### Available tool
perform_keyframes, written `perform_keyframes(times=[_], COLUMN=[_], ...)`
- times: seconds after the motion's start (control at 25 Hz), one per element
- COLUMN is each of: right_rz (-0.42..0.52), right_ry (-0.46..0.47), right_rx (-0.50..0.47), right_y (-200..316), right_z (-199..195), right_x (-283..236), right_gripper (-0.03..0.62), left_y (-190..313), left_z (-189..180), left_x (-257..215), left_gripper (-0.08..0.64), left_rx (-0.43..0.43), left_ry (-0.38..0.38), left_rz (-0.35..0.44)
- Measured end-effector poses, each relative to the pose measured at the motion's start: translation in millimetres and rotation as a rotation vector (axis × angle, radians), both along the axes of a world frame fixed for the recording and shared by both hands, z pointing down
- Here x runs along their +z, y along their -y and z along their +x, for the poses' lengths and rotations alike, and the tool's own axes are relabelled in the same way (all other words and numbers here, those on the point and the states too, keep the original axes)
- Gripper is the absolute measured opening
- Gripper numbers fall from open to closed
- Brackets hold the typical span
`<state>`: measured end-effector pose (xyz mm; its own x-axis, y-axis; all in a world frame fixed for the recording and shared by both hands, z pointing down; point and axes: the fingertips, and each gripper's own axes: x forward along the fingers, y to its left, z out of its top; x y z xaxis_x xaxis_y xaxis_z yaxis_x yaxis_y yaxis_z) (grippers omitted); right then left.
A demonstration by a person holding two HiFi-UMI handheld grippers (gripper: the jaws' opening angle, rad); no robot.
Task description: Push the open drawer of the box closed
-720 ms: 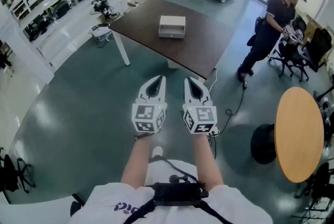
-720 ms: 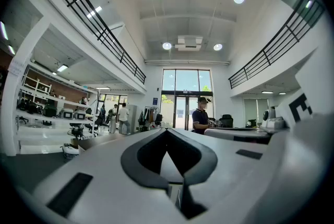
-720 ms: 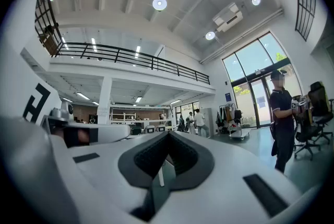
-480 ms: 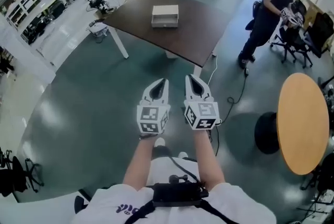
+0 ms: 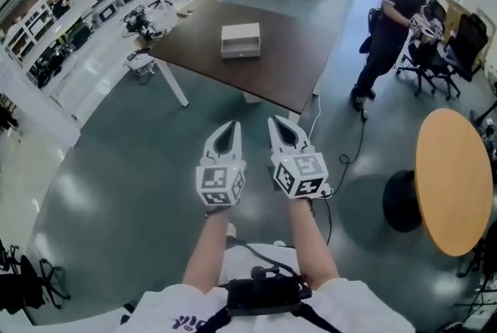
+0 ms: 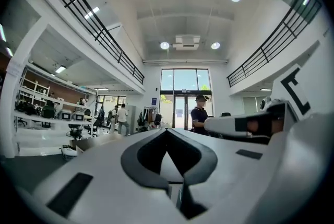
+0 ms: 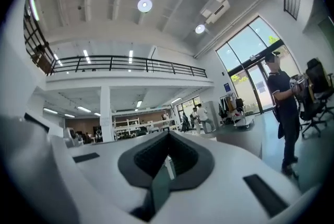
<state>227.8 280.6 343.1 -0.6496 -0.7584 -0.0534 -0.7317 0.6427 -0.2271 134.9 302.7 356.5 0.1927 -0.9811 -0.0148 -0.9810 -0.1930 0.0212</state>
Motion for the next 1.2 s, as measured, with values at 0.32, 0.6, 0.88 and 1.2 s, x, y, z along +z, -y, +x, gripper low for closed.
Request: perform_keyframes(times=[0.32, 0.6, 0.88, 1.2], right_rz=[0.031, 0.041, -0.009, -0.051], right_ry=[-0.150, -0.324, -0.319, -0.272], right_rx=[0.087, 0.085, 0.154, 0.191], right_y=[15, 28, 42, 98], right_z=[-95, -169, -194, -162], right_x=[5, 28, 35, 51], right_gripper=[0.005, 0.005, 0.005, 0.005], left_y=[17, 32, 49, 112], left_z=[-85, -159, -187, -134], left_x=[-11, 5, 21, 33], left_gripper=[0.009, 0.009, 0.009, 0.009], left_rx=[0.069, 0.088, 0.117, 0.193], left_ry=[0.021, 0.028, -0.034, -0.041], left_rz=[0.010, -0.024, -0.060, -0.093])
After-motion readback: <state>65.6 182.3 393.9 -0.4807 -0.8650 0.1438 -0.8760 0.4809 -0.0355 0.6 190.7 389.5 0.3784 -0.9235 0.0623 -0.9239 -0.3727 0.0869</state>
